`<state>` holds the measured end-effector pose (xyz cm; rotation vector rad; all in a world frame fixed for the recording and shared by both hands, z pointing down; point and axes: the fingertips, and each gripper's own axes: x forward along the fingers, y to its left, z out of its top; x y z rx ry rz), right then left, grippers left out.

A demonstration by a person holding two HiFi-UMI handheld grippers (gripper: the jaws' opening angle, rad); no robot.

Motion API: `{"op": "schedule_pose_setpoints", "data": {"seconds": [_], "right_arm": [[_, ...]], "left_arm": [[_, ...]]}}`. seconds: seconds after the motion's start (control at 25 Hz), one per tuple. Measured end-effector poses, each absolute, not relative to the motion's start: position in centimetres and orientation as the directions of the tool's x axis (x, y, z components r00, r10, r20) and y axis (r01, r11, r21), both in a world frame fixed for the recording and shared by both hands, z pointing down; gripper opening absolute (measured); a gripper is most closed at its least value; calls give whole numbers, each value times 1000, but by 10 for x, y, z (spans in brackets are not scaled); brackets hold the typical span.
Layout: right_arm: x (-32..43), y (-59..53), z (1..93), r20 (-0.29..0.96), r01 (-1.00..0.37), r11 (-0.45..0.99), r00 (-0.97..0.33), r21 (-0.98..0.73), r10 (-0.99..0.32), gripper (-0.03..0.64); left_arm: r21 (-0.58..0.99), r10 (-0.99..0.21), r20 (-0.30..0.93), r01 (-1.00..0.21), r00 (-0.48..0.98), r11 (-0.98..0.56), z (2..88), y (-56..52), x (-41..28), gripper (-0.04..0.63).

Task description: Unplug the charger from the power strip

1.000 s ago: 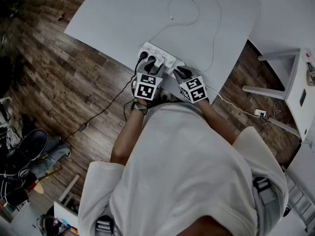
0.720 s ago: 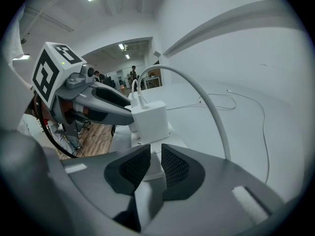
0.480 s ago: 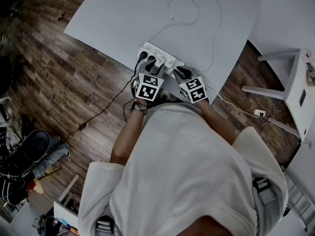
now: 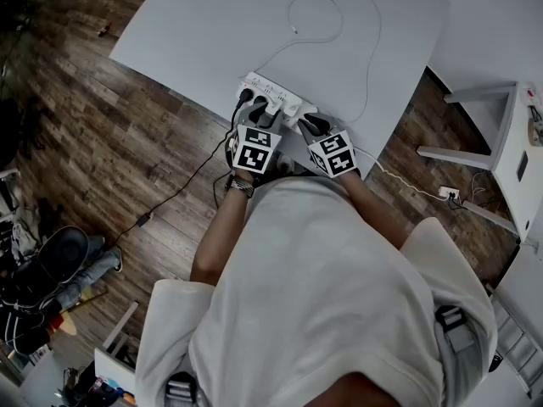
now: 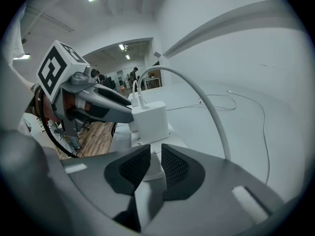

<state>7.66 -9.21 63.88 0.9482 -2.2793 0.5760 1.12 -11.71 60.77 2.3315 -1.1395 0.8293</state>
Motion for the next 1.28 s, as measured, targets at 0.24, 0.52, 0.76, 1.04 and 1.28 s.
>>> {"op": "schedule_pose_setpoints", "data": {"seconds": [0.24, 0.52, 0.76, 1.04, 1.28], "right_arm": [[77, -93, 641, 666, -744, 649, -567, -161, -484, 71], [77, -92, 640, 664, -739, 655, -571, -159, -483, 71], [76, -95, 639, 663, -738, 656, -572, -159, -482, 71], [75, -92, 639, 661, -737, 657, -574, -159, -483, 71], [76, -93, 640, 662, -739, 655, -571, -157, -485, 71]], "left_arm": [[38, -561, 679, -786, 473, -617, 608, -118, 16, 137], [161, -561, 662, -826, 497, -541, 609, -118, 10, 137], [139, -559, 671, -824, 486, -549, 605, -121, 9, 137], [20, -576, 674, -791, 462, -612, 597, -121, 15, 137], [-28, -643, 602, -792, 474, -610, 549, -158, 10, 137]]}}
